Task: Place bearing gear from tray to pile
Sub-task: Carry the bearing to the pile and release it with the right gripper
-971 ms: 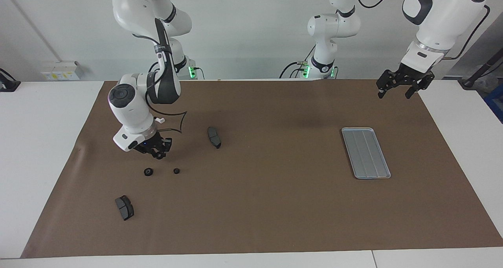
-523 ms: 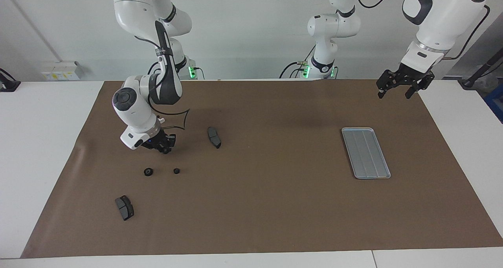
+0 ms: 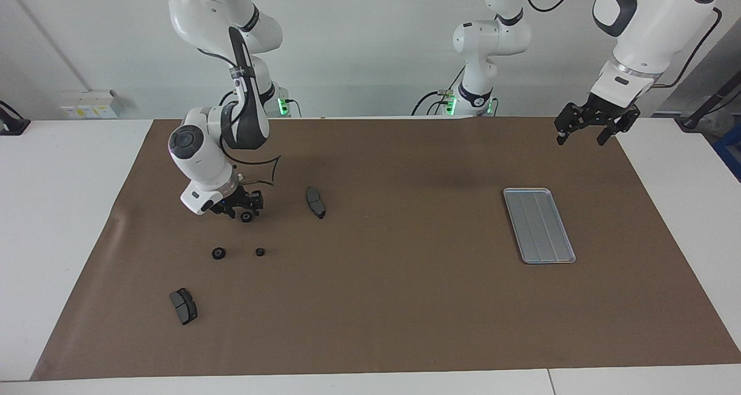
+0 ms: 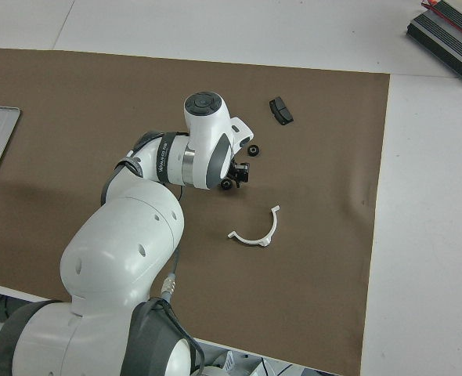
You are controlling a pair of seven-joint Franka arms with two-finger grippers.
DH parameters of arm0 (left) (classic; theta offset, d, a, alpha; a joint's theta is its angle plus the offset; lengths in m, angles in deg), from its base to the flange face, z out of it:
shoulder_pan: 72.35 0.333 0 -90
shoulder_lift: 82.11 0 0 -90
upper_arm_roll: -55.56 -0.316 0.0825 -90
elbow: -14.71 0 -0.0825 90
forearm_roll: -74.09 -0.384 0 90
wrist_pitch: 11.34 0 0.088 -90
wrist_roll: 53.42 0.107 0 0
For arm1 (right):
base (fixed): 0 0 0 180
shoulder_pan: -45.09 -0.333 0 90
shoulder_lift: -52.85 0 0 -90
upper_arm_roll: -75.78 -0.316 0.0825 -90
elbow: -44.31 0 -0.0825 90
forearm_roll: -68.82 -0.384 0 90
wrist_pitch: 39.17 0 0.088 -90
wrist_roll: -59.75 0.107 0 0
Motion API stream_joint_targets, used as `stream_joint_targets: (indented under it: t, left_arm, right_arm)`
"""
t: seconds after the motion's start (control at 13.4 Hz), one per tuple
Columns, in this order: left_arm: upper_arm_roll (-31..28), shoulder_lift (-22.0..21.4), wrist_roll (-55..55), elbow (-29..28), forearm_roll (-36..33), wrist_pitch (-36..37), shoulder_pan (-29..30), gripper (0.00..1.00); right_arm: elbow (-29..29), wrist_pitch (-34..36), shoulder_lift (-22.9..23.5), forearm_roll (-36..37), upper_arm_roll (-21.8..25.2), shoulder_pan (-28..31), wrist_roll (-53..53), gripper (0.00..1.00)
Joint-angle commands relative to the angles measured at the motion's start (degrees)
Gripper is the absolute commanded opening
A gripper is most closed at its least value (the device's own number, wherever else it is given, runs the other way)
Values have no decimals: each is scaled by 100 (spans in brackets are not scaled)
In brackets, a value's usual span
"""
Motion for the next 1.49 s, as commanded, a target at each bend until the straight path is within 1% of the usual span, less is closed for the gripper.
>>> stream_joint_targets:
  t: [0.0, 0.3, 0.45, 0.6, 0.75, 0.82, 1.05, 1.34, 1.42]
  left_arm:
    - [6, -64, -84, 28, -131, 104, -11, 100]
    - [6, -64, -84, 28, -131, 95, -11, 100]
    - [6, -64, -84, 28, -131, 104, -11, 100]
    - [15, -55, -84, 28, -131, 104, -11, 100]
    - [6, -64, -84, 28, -131, 104, -11, 100]
    - [6, -64, -84, 28, -131, 104, -11, 100]
    - [6, -64, -84, 28, -131, 95, -11, 100]
    - [6, -64, -84, 28, -131, 104, -11, 100]
    - [6, -64, -84, 28, -131, 104, -11, 100]
  right_arm:
    - [113, -65, -191, -169, -8, -2, 114, 100]
    - [666, 14, -288, -81, 53, 15, 184, 100]
    - [1018, 137, -332, 6, 97, 15, 534, 100]
    - [1325, 487, -533, 366, 80, 24, 1236, 100]
    - [1616, 935, -718, 525, 80, 33, 1538, 100]
    - [1774, 1190, -788, 526, 88, 42, 1547, 100]
    - [2231, 1954, -1017, 526, -8, 462, 1477, 100]
    - [2496, 2755, -1324, 526, -254, 964, 1187, 100]
    - [2522, 2939, -1386, 534, -402, 1121, 1152, 100]
